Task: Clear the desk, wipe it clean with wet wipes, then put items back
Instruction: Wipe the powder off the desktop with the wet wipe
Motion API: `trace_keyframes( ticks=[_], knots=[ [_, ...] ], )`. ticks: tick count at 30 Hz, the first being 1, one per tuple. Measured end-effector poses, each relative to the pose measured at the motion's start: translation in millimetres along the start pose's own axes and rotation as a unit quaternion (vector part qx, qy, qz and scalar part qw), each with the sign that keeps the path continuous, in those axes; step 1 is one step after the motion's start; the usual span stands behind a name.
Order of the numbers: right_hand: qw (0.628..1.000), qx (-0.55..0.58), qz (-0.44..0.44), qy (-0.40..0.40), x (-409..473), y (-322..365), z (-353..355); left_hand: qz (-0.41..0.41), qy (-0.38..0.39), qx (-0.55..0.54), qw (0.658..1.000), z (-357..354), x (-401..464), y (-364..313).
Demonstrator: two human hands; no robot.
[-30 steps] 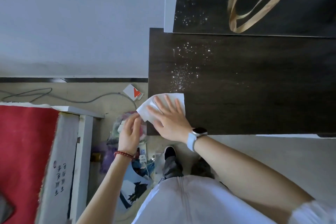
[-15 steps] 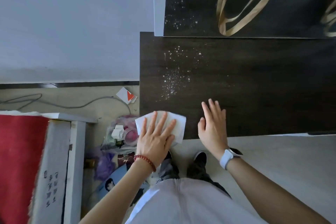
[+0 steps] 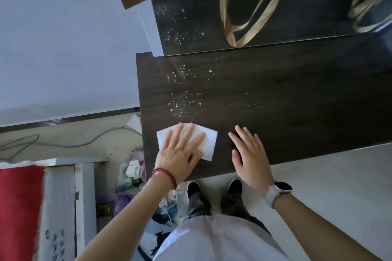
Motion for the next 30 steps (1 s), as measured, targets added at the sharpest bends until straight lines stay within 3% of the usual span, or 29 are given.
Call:
trace_keyframes(
  ticks=[3, 5, 9, 12, 15, 18, 20, 23, 26, 30],
  knots=[
    [1.000, 0.012, 0.003, -0.018, 2.2, -9.3, 4.9, 0.176, -0.045, -0.120, 0.976, 21.1, 32.0, 60.8],
    [1.000, 0.021, 0.007, -0.019, 4.1, -13.0, 7.7, 0.198, -0.088, -0.188, 0.958, 31.8, 38.7, 59.3],
    [0.999, 0.034, 0.007, -0.027, 3.8, -31.0, 15.4, 0.129, -0.094, -0.230, 0.960, 21.2, 36.3, 3.6],
    [0.999, 0.020, 0.019, -0.036, 1.7, -50.3, 24.1, 0.139, -0.086, -0.239, 0.957, 18.8, 38.9, -18.1],
    [0.999, 0.010, 0.028, -0.044, -0.9, -69.4, 33.8, 0.094, -0.077, -0.161, 0.979, 15.2, 51.6, -53.3],
    [0.999, -0.003, 0.003, -0.043, -1.4, -94.4, 42.8, 0.020, 0.013, -0.098, 0.995, 2.2, 74.9, -117.8],
    [0.999, -0.017, -0.018, -0.042, -3.8, -113.3, 47.2, -0.027, 0.065, -0.052, 0.996, -7.0, 87.0, -161.7],
    [0.998, -0.026, -0.034, -0.046, -6.7, -134.3, 51.3, -0.047, 0.081, 0.003, 0.996, -11.0, 104.1, -183.1],
    [0.999, -0.020, -0.026, -0.041, -3.6, -136.6, 50.3, 0.072, 0.072, -0.031, 0.994, 1.3, 122.8, -122.0],
    [0.999, -0.008, -0.030, -0.045, 5.0, -134.3, 51.5, 0.234, 0.081, -0.038, 0.968, 10.7, 90.3, -34.9]
  ],
)
Point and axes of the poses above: each hand's wrist, its own x-axis towards the middle knuckle, its own z-axis out of the back of the hand, y = z × x, the point moved 10 cm from there along x, towards the middle knuckle, and after that the axes turned 12 degrees about z, right-handed, at the moved point
